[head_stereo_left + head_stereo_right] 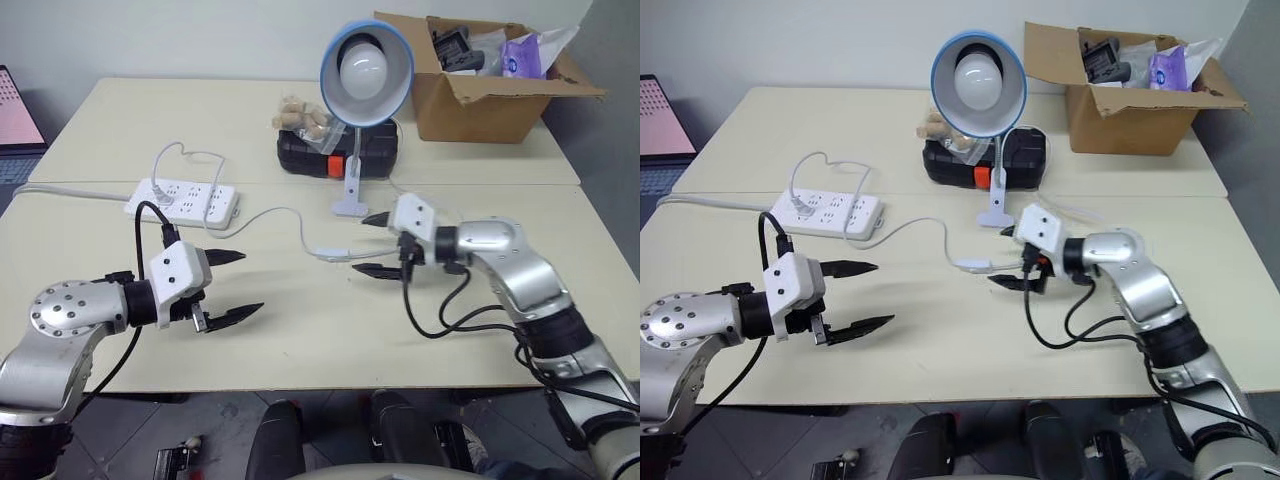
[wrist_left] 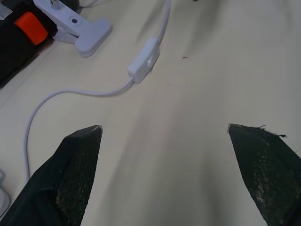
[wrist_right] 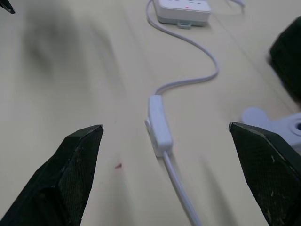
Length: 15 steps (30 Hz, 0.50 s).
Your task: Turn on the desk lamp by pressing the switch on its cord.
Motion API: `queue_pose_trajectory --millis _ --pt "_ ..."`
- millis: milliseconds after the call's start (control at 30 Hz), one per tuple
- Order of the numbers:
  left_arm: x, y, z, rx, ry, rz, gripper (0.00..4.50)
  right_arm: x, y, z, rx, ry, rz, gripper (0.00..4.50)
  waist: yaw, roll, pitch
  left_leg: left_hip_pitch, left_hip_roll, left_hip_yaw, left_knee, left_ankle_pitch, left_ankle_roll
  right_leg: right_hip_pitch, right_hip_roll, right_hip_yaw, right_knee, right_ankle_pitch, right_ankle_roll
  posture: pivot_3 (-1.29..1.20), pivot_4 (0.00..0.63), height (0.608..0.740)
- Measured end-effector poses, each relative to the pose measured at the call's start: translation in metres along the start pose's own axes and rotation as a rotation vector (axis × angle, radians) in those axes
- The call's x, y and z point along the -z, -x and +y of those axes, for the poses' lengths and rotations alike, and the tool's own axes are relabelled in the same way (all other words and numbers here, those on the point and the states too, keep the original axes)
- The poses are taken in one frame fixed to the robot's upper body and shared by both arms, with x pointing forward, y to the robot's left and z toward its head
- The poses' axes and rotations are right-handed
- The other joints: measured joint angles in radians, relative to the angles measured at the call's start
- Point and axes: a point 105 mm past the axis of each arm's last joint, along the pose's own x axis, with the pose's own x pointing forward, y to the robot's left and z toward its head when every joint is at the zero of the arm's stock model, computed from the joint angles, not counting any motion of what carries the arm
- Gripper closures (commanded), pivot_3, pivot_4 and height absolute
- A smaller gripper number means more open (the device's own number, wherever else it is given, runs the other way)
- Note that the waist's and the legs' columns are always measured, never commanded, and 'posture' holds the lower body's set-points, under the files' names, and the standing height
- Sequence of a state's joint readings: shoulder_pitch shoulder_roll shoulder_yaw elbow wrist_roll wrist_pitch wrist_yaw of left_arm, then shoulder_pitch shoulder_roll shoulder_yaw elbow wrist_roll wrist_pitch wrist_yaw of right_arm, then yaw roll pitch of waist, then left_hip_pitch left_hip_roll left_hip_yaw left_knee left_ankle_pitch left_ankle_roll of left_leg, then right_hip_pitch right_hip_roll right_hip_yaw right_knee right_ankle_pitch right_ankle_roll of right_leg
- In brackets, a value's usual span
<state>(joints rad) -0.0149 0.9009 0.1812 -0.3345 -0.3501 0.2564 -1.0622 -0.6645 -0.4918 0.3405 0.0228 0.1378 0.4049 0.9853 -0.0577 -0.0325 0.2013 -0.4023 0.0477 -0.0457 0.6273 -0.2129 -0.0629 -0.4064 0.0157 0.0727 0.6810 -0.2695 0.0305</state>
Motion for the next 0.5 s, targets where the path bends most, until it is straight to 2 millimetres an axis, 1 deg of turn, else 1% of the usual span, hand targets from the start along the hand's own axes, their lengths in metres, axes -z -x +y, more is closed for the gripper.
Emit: queue_pose_trajectory --millis 67,133,200,367,433,467,500 --pt "0.002 0.0 0.0 -0.002 0.002 0.005 0.03 0.002 -0.012 -0.002 -0.033 -0.01 0.024 0.0 0.0 0.0 0.0 0.0 0.0 0.0 0.0 0.0 0.0 0.0 0.0 0.0 0.0 0.0 0.0 0.0 0.15 0.74" --pt "0.003 -0.002 -0.001 0.005 0.002 0.007 0.03 0.003 -0.019 -0.007 -0.046 -0.008 0.043 0.0 0.0 0.0 0.0 0.0 0.0 0.0 0.0 0.0 0.0 0.0 0.0 0.0 0.0 0.0 0.0 0.0 0.15 0.74" --pt "0.004 -0.003 -0.002 0.009 0.004 0.011 0.03 0.007 -0.024 -0.008 -0.064 -0.007 0.056 0.0 0.002 0.0 0.0 0.0 0.0 -0.001 -0.001 0.0 0.0 0.0 0.0 -0.001 0.0 0.0 0.0 0.0 0.15 0.74" --pt "0.005 -0.004 -0.002 0.003 0.003 0.012 0.03 0.023 -0.032 -0.012 -0.084 -0.016 0.111 0.0 0.001 0.0 0.0 0.0 0.0 -0.001 0.0 0.0 0.0 0.0 0.0 -0.001 0.0 0.0 0.0 0.0 0.15 0.74" --pt "0.005 -0.004 -0.002 0.002 0.004 0.012 0.0 0.028 -0.033 -0.013 -0.088 -0.017 0.126 0.37 0.001 0.0 0.0 0.0 0.0 -0.001 0.0 0.0 0.0 0.0 0.0 -0.001 0.0 0.0 0.0 0.0 0.15 0.74" --pt "0.005 -0.004 -0.003 0.001 0.005 0.012 0.0 0.029 -0.034 -0.013 -0.098 -0.021 0.125 0.49 0.0 0.0 0.0 0.0 0.0 -0.001 0.0 0.0 0.0 0.0 0.0 -0.001 0.0 0.0 0.0 0.0 0.15 0.74" --pt "0.005 -0.004 -0.003 0.001 0.005 0.012 0.0 0.028 -0.036 -0.013 -0.101 -0.02 0.122 0.72 0.0 0.0 0.0 0.0 0.0 -0.001 0.0 0.0 0.0 0.0 0.0 -0.001 0.0 0.0 0.0 0.0 0.15 0.74"
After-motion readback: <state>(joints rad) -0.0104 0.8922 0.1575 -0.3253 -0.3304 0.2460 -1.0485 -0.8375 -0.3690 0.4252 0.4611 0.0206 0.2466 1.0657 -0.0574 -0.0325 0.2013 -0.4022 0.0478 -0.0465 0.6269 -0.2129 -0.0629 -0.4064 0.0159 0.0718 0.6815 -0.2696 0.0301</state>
